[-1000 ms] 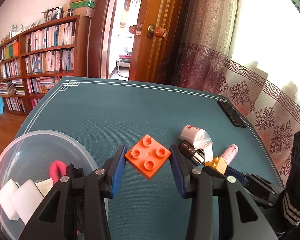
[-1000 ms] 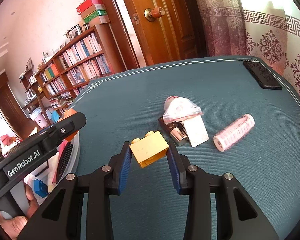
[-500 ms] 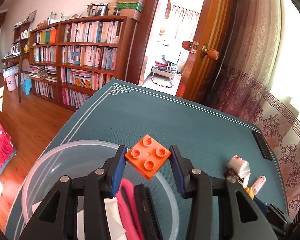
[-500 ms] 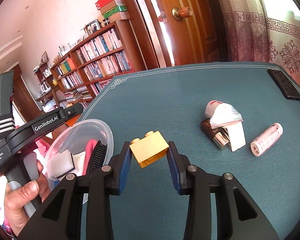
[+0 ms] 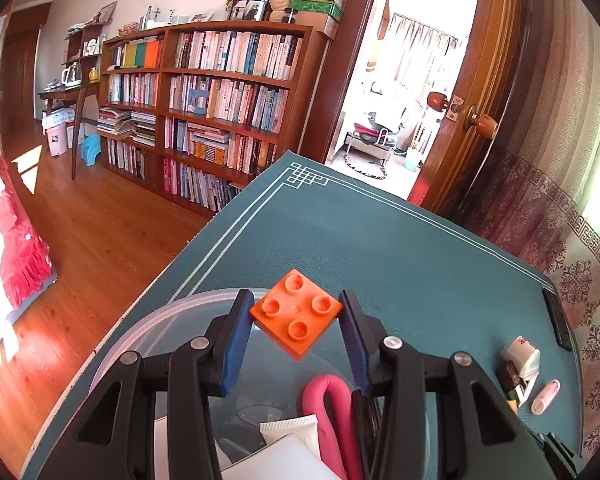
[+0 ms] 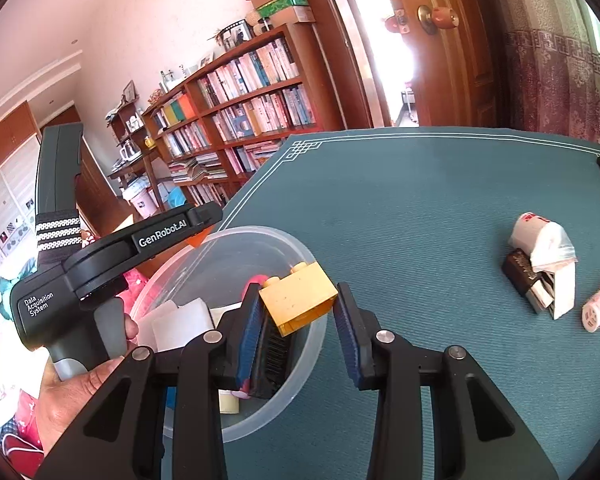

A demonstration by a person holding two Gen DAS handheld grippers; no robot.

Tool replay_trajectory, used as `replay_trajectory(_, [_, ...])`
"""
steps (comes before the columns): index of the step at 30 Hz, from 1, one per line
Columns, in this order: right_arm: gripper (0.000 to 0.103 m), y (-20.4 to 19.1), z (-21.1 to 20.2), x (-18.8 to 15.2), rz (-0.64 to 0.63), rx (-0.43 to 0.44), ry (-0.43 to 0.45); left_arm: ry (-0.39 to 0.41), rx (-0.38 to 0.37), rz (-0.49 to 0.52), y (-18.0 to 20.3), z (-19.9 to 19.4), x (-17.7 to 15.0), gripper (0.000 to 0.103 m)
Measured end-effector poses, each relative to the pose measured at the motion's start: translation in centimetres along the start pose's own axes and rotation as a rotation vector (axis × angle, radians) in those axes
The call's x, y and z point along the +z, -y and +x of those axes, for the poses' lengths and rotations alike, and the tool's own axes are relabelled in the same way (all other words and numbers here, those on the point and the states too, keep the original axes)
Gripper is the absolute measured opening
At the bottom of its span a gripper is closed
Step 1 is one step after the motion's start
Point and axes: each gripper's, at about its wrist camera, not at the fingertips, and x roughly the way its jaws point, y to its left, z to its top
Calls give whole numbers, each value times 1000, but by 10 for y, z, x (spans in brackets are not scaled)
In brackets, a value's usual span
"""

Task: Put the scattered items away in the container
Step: 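Carry the orange and yellow blocks over the clear bowl, then open left gripper to drop orange block while right gripper releases yellow block in bowl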

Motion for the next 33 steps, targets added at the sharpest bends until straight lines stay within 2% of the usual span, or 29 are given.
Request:
replay_trajectory(9, [39,-21,17,0,-76,52,-32,-7,5,-37,-10,0,3,48])
replay_trajectory(11, [39,-22,19,-1,-83,56,-38,-2,5,-49,-13,-3,4,56])
replay_trajectory(13, [39,-24,21,-3,-90,62,-45,11,11,-49,-14,-6,5,71])
replay_trajectory(16, [39,-27,25,-7,-100,74,-62,28,10,-41,-11,-10,6,78])
replay_trajectory(23, [40,-22,33,-12,-73,88,-96,41,7,-61,-14,-13,9,84])
replay_trajectory(27, [45,-13,37,-13,-37,94,-105,48,9,-85,-18,-15,10,86])
replay_trajectory(33, [45,-8,35,-12,-20,108,-97,42,-1,-64,-12,-15,9,89])
